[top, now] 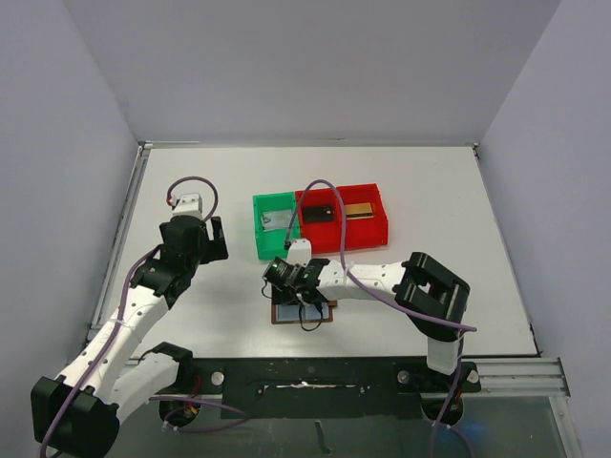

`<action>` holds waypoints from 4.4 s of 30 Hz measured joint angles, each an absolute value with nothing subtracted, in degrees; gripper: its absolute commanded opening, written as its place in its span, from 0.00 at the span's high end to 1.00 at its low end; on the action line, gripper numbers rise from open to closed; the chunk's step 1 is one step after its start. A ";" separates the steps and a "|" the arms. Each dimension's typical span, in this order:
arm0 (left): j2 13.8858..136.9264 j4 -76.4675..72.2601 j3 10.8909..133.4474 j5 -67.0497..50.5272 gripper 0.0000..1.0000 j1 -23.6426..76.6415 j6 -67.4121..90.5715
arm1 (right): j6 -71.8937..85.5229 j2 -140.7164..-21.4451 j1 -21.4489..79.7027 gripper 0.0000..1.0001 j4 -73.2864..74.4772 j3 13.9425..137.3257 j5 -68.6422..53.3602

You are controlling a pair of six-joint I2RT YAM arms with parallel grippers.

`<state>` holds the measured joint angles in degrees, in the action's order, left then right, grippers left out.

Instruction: Take the credit cards out of the card holder

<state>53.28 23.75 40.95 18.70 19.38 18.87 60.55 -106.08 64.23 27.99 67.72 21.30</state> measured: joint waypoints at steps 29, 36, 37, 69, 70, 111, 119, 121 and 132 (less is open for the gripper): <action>53.28 23.73 40.95 18.83 0.20 19.40 18.87 | 58.02 -106.50 64.53 0.27 28.32 68.36 20.73; 53.32 23.75 40.95 18.81 0.20 19.40 18.87 | 58.06 -108.64 64.64 0.38 31.44 71.37 21.50; 53.32 23.75 40.95 18.81 0.20 19.38 18.87 | 58.08 -108.66 64.66 0.40 31.51 71.40 21.58; 53.69 22.22 39.94 -0.73 0.27 19.33 25.98 | 62.70 -97.23 55.46 0.78 2.68 48.47 5.80; 53.69 20.78 38.89 -4.86 0.28 19.42 27.90 | 63.09 -96.99 55.18 0.78 1.63 47.72 5.32; 73.41 -14.55 21.47 -6.15 0.41 39.51 53.19 | 68.66 -95.72 52.23 0.76 -13.50 38.85 -0.34; 76.64 -22.24 20.14 -9.63 0.43 39.07 55.00 | 70.08 -95.44 51.24 0.71 -19.29 35.86 -2.57; 77.10 -23.88 19.66 -10.68 0.43 39.00 55.68 | 70.26 -95.02 51.03 0.70 -20.01 35.09 -2.83; 76.90 -29.02 17.56 -12.80 0.45 38.50 59.81 | 70.65 -93.47 49.95 0.56 -21.74 33.19 -4.75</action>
<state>76.90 -29.02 17.56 -12.80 38.50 59.81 70.65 -93.47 49.95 -21.74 33.19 -4.75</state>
